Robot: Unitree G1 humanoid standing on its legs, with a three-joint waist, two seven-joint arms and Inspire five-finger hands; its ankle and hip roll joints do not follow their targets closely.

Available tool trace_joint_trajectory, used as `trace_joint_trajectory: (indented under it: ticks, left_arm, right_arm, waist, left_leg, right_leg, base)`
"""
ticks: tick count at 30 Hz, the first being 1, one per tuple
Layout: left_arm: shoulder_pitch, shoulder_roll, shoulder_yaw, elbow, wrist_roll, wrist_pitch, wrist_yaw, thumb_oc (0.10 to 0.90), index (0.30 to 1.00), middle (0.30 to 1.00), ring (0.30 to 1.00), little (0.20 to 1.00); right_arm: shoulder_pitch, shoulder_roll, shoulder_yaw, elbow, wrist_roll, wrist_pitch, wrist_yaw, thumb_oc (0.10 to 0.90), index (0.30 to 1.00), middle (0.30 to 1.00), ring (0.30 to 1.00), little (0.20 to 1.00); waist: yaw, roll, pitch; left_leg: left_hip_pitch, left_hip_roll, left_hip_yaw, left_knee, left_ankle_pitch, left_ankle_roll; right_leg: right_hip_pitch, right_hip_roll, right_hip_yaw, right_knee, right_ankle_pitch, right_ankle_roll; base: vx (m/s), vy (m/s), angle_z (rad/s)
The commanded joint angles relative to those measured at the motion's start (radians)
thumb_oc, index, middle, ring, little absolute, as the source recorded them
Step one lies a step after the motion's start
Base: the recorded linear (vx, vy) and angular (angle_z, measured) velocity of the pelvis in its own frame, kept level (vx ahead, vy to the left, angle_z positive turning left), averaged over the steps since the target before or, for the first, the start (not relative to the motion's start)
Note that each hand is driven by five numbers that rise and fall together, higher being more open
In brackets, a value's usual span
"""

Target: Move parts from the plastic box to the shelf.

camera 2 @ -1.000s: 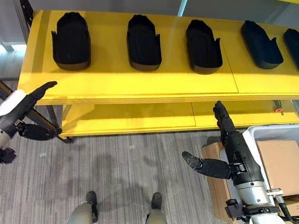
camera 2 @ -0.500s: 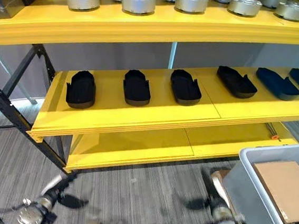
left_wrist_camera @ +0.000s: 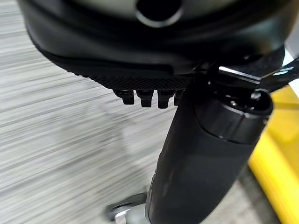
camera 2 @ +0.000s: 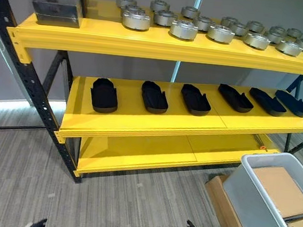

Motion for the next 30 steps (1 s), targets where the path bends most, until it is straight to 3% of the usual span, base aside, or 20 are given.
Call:
trace_joint_trajectory:
  ticks: [1,11,24,28,30]
  left_arm:
    - [0.092,0.112,-0.091,-1.015,-0.899,-0.385,-0.174,0.9,1.0,1.0,1.0,1.0]
    - [0.049,0.073,-0.105,-0.958,-0.794,-0.418,-0.122,0.9,1.0,1.0,1.0,1.0]
    - [0.067,0.07,-0.111,-0.956,-0.793,-0.406,-0.11,0.9,1.0,1.0,1.0,1.0]
    - [0.052,0.076,-0.146,-0.911,-0.819,-0.385,-0.106,0.9,1.0,1.0,1.0,1.0]
    - [-0.012,0.11,-0.213,-0.864,-0.842,-0.365,-0.091,0.9,1.0,1.0,1.0,1.0]
  right_arm:
    - [0.065,-0.299,-0.116,-1.053,0.5,-0.352,0.114,0.9,1.0,1.0,1.0,1.0]
    - [-0.001,-0.258,-0.014,-0.996,0.473,-0.336,0.085,0.9,1.0,1.0,1.0,1.0]
    - [0.017,-0.257,0.032,-0.979,0.493,-0.316,0.094,0.9,1.0,1.0,1.0,1.0]
    - [0.024,-0.249,0.067,-0.901,0.497,-0.296,0.086,0.9,1.0,1.0,1.0,1.0]
    - [0.004,-0.213,0.119,-0.79,0.585,-0.274,0.051,0.9,1.0,1.0,1.0,1.0]
  waist:
    - [-0.117,0.04,0.038]
    - [-0.106,0.013,0.011]
    - [-0.114,0.001,0.009]
    - [-0.127,0.006,0.017]
    - [-0.149,0.011,0.059]
  left_leg:
    - [0.391,0.133,0.117,-0.622,0.264,-0.117]
    - [0.412,0.096,0.159,-0.665,0.237,-0.095]
    - [0.438,0.113,0.184,-0.665,0.229,-0.097]
    - [0.428,0.121,0.199,-0.665,0.235,-0.103]
    - [0.394,0.127,0.219,-0.664,0.252,-0.107]
  right_leg:
    - [0.507,-0.138,-0.139,-0.899,0.295,0.083]
    - [0.495,-0.19,-0.097,-0.984,0.377,0.138]
    - [0.505,-0.184,-0.07,-1.002,0.382,0.137]
    - [0.482,-0.18,-0.053,-1.0,0.387,0.134]
    - [0.418,-0.175,-0.021,-0.982,0.399,0.133]
  base:
    - [0.0,0.196,0.03]
    - [-0.02,0.104,-0.06]
    - [0.02,-0.008,0.03]
    - [-0.01,-0.005,-0.01]
    - [-0.19,0.002,-0.13]
